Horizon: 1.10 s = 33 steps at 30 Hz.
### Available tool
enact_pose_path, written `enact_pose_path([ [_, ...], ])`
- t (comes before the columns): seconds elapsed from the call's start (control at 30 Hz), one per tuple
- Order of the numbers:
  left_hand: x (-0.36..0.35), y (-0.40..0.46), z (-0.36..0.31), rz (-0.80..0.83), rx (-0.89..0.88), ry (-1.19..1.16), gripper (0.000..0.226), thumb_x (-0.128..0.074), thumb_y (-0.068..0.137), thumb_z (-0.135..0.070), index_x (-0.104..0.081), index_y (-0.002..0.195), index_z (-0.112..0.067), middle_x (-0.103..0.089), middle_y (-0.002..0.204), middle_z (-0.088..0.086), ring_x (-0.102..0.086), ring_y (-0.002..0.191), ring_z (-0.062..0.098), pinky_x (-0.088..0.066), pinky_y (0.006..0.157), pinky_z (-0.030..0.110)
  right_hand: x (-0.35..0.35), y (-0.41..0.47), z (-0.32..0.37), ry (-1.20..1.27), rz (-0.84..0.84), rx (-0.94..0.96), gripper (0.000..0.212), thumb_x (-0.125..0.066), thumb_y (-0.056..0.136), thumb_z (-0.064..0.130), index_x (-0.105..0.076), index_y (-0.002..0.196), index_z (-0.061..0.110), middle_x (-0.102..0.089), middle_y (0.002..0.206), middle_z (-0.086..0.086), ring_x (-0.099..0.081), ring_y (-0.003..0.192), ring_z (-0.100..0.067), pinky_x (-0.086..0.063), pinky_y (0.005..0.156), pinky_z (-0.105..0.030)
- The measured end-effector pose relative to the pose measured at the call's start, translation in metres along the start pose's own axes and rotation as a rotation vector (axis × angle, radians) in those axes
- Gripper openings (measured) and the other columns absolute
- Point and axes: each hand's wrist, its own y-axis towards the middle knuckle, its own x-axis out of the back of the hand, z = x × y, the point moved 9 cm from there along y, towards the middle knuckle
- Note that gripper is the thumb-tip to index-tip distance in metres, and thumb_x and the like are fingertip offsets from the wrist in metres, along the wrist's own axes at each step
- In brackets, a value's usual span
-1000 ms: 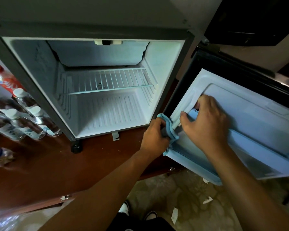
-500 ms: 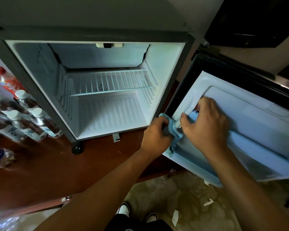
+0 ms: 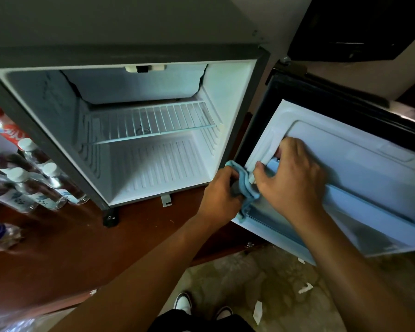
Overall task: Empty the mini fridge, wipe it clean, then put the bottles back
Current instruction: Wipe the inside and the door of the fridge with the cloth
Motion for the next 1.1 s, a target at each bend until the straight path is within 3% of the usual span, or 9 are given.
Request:
enact_pose_path([
  [0.47,-0.019,-0.006,0.043,0.077,0.113,0.167,0.043,-0.074,0.084,-0.025,-0.051,0.121,-0.028,-0.058,0.126,-0.004,-0.062,0.109,0.021,-0.053,0.094,0.041,-0.002,0.0,-0.001,-0.059,0.011,0.008,0.035,-0.068,0.079,0.035,-0.047,0.09,0.009,-0.045,0.079,-0.004,-0.044,0.067,-0.02,-0.028,0.058,-0.03],
  [0.6,-0.016,-0.007,0.036,0.055,0.066,0.151,0.04,-0.072,0.084,-0.031,-0.052,0.119,-0.029,-0.06,0.12,-0.007,-0.063,0.102,0.016,-0.053,0.09,0.036,-0.001,0.0,-0.001,-0.058,0.003,0.02,0.035,-0.068,0.079,0.034,-0.049,0.09,0.008,-0.046,0.078,-0.005,-0.049,0.066,-0.023,-0.028,0.057,-0.029],
  [0.77,-0.006,-0.011,0.01,-0.07,-0.063,0.102,0.037,-0.073,0.085,-0.033,-0.05,0.115,-0.034,-0.058,0.114,-0.013,-0.059,0.096,0.006,-0.048,0.079,0.02,0.001,0.0,0.0,-0.065,-0.009,0.009,0.035,-0.071,0.076,0.033,-0.049,0.089,0.009,-0.054,0.078,-0.009,-0.057,0.069,-0.03,-0.03,0.057,-0.03],
  [0.87,-0.004,-0.009,0.0,-0.086,-0.11,0.086,0.042,-0.073,0.084,-0.033,-0.048,0.118,-0.032,-0.056,0.118,-0.011,-0.059,0.102,0.01,-0.05,0.084,0.025,-0.001,0.0,0.0,-0.071,-0.003,0.01,0.036,-0.07,0.076,0.035,-0.049,0.09,0.009,-0.056,0.08,-0.01,-0.058,0.071,-0.031,-0.033,0.056,-0.031],
  [1.0,-0.008,-0.006,0.011,-0.04,-0.073,0.096,0.048,-0.077,0.082,-0.027,-0.048,0.12,-0.031,-0.054,0.122,-0.01,-0.059,0.107,0.012,-0.052,0.088,0.027,-0.002,0.001,-0.001,-0.078,-0.001,0.005,0.041,-0.074,0.074,0.037,-0.05,0.092,0.009,-0.058,0.084,-0.01,-0.06,0.075,-0.031,-0.035,0.058,-0.031],
  [1.1,-0.011,-0.003,0.021,-0.031,-0.046,0.099,0.049,-0.078,0.08,-0.028,-0.047,0.118,-0.034,-0.053,0.121,-0.012,-0.057,0.105,0.008,-0.046,0.085,0.015,-0.002,0.0,0.0,-0.089,-0.008,0.022,0.047,-0.079,0.071,0.037,-0.051,0.095,0.008,-0.061,0.088,-0.011,-0.063,0.078,-0.033,-0.034,0.061,-0.031],
])
